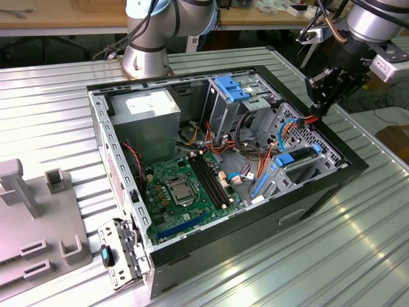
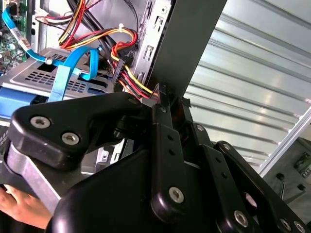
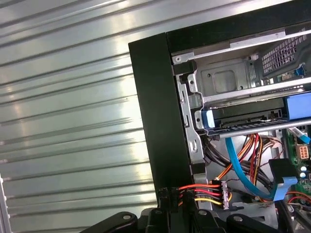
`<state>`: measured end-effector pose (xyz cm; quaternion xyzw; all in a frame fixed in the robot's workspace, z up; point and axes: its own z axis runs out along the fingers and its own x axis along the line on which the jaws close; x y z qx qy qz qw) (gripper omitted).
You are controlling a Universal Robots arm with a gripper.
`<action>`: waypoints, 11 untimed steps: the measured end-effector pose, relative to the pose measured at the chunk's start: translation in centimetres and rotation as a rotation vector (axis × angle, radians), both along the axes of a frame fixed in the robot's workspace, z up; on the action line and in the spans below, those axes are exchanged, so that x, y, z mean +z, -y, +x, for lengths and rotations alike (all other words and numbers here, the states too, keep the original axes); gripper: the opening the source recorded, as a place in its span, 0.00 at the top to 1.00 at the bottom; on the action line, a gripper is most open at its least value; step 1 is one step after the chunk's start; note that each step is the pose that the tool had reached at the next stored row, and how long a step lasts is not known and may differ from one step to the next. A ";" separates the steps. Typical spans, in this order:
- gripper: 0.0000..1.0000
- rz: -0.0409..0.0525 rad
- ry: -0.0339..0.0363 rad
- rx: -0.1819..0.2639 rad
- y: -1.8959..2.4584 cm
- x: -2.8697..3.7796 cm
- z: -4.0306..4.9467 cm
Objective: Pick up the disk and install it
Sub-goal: 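Insert the first disk wire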
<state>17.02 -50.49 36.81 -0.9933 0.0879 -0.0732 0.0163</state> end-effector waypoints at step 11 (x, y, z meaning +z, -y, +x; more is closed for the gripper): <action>0.75 -0.0020 0.0002 -0.004 0.28 -0.13 0.15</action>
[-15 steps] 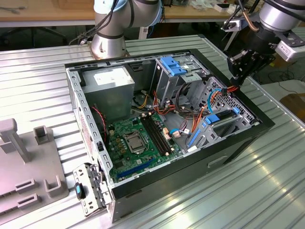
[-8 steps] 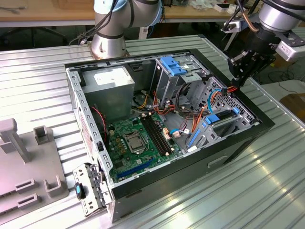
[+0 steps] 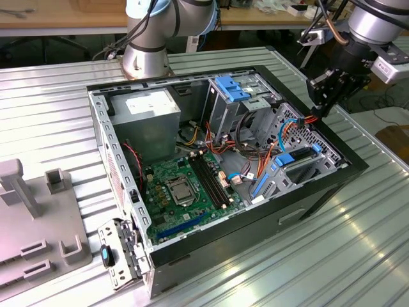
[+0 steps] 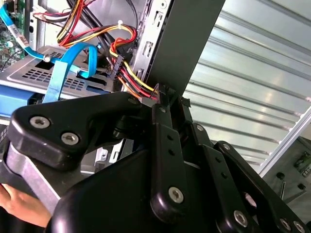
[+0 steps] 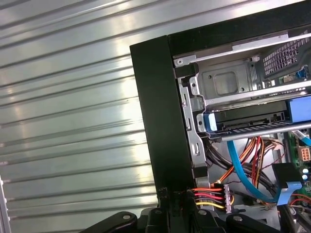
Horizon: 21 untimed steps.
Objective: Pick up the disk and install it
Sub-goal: 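Insert the first disk wire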
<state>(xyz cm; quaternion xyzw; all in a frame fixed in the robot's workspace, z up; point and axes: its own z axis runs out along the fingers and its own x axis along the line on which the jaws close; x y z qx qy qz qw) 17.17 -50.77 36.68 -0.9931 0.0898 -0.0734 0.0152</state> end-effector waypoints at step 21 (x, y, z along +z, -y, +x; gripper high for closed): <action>0.84 -0.0016 0.0001 -0.025 -0.04 0.18 -0.12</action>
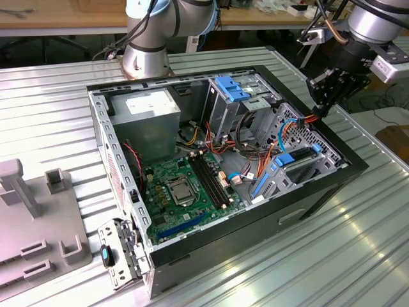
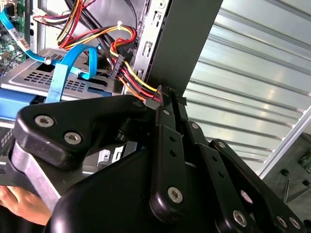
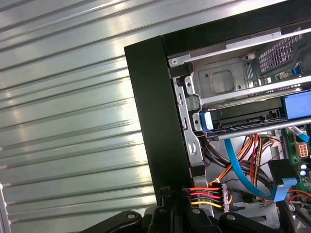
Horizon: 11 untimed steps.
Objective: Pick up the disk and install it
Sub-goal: 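Insert the first disk wire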
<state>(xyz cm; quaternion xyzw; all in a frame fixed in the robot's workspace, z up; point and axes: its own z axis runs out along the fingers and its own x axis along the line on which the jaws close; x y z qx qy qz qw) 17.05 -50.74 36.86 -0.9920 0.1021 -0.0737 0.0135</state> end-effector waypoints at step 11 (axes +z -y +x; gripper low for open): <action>0.84 -0.0064 -0.0030 -0.063 0.05 0.63 -0.18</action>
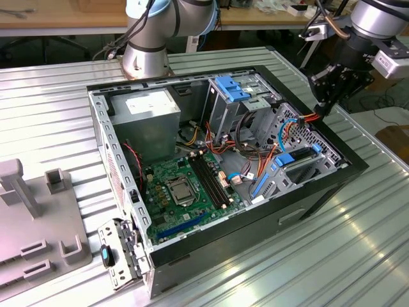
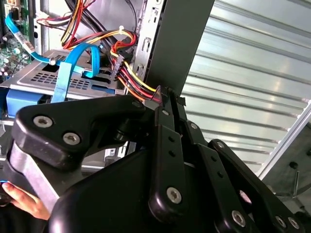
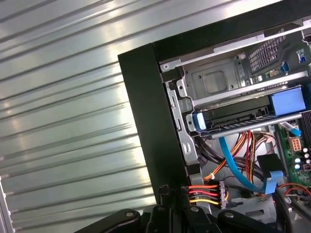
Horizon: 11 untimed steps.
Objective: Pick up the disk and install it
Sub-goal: 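Insert the first disk wire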
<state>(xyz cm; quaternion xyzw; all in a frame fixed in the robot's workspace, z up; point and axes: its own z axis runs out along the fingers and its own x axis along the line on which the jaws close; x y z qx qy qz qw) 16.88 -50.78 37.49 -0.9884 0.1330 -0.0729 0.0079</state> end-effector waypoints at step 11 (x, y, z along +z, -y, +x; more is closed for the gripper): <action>0.84 0.0001 0.0000 -0.093 0.00 -0.19 -0.69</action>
